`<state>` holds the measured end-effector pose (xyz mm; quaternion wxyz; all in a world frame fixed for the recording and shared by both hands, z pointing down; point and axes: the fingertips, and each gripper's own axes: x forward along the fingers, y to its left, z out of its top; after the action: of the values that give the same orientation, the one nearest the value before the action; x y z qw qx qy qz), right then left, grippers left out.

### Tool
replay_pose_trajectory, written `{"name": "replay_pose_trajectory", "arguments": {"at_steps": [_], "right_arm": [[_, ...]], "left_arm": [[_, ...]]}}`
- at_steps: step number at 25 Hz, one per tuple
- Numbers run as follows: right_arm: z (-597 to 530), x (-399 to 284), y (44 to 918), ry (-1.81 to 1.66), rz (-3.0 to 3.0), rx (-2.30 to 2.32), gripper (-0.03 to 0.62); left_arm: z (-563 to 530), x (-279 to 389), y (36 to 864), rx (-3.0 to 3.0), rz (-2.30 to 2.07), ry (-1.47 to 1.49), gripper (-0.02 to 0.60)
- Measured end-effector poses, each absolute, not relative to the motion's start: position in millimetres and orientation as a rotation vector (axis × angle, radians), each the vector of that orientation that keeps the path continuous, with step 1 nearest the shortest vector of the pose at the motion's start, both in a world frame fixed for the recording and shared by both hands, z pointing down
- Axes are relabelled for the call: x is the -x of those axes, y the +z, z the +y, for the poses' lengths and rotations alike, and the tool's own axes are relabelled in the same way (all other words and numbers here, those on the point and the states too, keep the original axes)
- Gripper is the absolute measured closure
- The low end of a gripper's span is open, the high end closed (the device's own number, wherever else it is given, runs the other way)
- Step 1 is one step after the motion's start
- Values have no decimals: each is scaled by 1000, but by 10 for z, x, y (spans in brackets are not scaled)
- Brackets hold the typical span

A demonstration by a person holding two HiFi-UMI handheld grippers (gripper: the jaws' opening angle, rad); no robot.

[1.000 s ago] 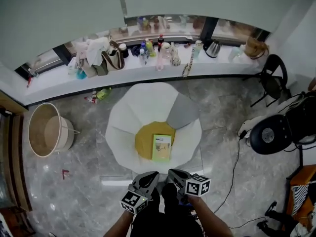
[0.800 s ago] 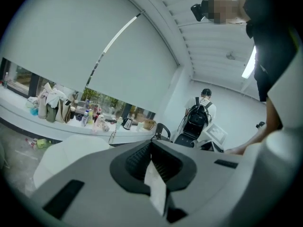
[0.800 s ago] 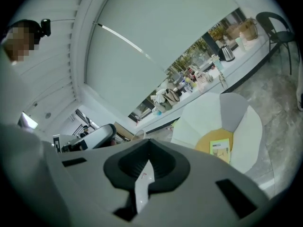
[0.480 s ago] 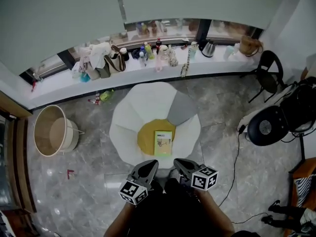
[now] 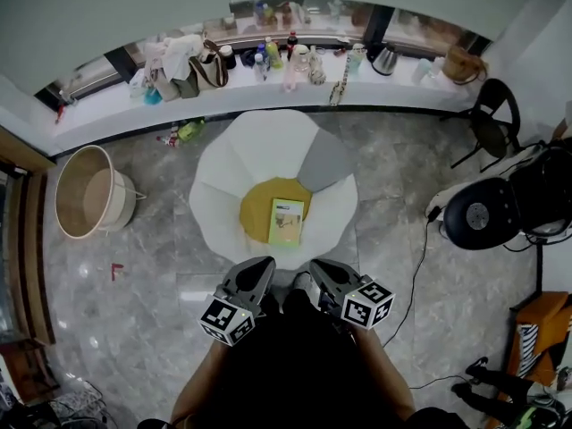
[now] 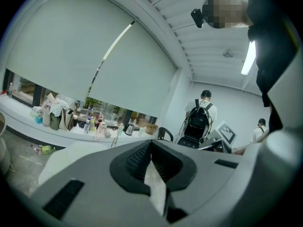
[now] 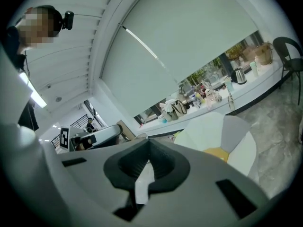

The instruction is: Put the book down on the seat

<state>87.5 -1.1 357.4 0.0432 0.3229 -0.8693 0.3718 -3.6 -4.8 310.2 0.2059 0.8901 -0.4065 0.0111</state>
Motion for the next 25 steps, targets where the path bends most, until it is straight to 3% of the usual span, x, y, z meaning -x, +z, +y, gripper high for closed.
{"name": "replay_pose_trajectory", "arguments": {"at_steps": [11, 25], "right_arm": [[239, -973, 3596, 1112, -2671, -925, 579], [1100, -330, 3496, 1060, -2639, -1011, 579]], "left_arm": [[305, 49, 3134, -2437, -1233, -9, 569], [1200, 699, 2947, -2508, -1229, -9, 569]]}}
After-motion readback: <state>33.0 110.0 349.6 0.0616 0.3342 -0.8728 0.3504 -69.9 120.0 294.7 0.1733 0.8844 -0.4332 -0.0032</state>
